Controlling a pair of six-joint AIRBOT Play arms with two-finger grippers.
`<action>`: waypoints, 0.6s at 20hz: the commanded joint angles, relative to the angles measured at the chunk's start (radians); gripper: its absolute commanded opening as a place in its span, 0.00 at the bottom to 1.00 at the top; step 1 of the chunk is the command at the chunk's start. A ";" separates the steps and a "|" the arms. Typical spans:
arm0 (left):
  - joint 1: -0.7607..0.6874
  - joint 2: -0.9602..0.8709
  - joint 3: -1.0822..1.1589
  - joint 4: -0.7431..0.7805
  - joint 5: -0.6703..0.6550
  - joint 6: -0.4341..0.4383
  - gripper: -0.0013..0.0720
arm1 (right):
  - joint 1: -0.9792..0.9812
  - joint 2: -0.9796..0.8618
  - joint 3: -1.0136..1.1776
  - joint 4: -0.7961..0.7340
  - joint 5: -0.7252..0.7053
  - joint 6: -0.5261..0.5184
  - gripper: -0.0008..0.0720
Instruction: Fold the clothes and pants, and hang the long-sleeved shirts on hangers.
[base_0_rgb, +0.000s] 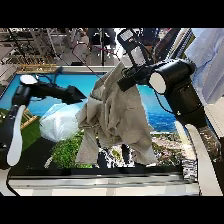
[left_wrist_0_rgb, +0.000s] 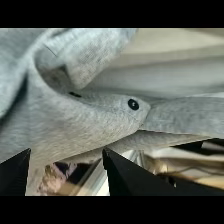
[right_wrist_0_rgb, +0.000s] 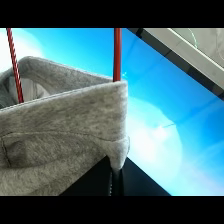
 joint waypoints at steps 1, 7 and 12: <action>-0.082 -0.001 -0.025 0.060 0.015 -0.041 0.69 | 0.000 0.000 0.000 0.001 -0.006 0.018 0.05; -0.097 -0.050 -0.041 0.120 0.158 -0.121 0.28 | 0.001 0.002 0.000 0.003 0.027 0.015 0.05; -0.094 -0.048 -0.041 0.116 0.149 -0.021 0.05 | 0.001 0.005 0.001 0.004 0.034 0.013 0.05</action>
